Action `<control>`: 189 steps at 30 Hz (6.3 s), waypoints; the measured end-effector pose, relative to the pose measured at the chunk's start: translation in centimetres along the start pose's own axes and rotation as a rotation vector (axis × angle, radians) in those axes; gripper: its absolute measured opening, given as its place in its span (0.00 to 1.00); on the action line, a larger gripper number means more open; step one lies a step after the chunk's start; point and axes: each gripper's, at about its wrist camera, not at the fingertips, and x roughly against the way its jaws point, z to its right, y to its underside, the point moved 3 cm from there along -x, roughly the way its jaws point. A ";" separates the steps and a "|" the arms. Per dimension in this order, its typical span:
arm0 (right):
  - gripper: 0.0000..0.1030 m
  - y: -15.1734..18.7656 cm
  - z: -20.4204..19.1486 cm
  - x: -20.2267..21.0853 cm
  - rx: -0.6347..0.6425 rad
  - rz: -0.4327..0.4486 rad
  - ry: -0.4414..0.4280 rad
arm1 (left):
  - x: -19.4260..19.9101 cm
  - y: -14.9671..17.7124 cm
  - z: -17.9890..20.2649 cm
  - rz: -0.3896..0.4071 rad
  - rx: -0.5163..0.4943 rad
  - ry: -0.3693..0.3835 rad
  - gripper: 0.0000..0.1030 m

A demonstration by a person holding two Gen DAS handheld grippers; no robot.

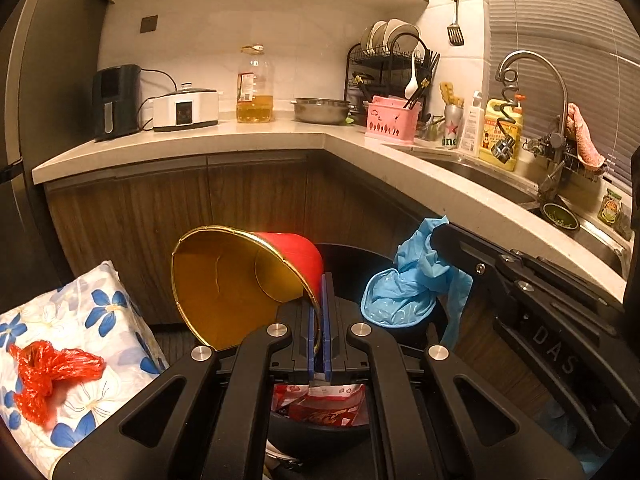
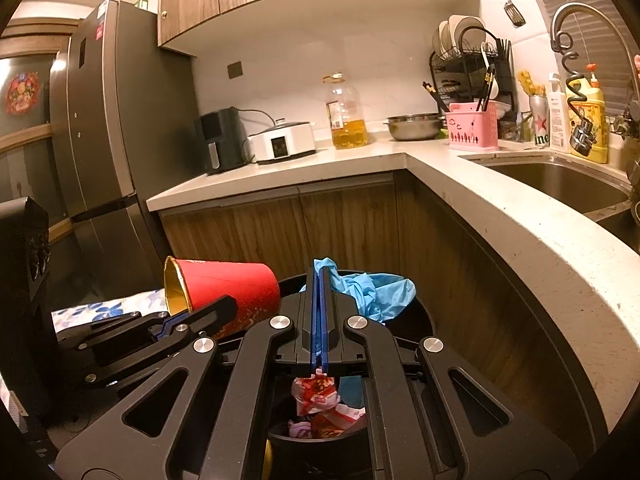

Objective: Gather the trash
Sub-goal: 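Carry the red cup and blue glove with both tools over the black bin, then open both tools to drop the cup and glove into the bin, then move both open tools back over the table toward the remaining trash, then close the right tool on the red plastic bag while the left tool closes on the blue glove, then carry the red bag and blue glove with both tools over the black bin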

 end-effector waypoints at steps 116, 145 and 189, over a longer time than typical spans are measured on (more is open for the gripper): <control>0.00 13.1 -32.2 -7.7 0.162 -0.155 -0.197 | 25.9 18.9 -34.6 -0.008 0.643 -0.910 0.82; 0.66 13.8 -31.2 -10.3 0.150 -0.233 -0.169 | 31.0 17.1 -29.8 0.162 0.613 -0.712 0.03; 0.09 6.4 -18.3 2.6 0.068 -0.039 -0.192 | 22.5 8.2 -18.6 0.158 0.366 -0.552 0.03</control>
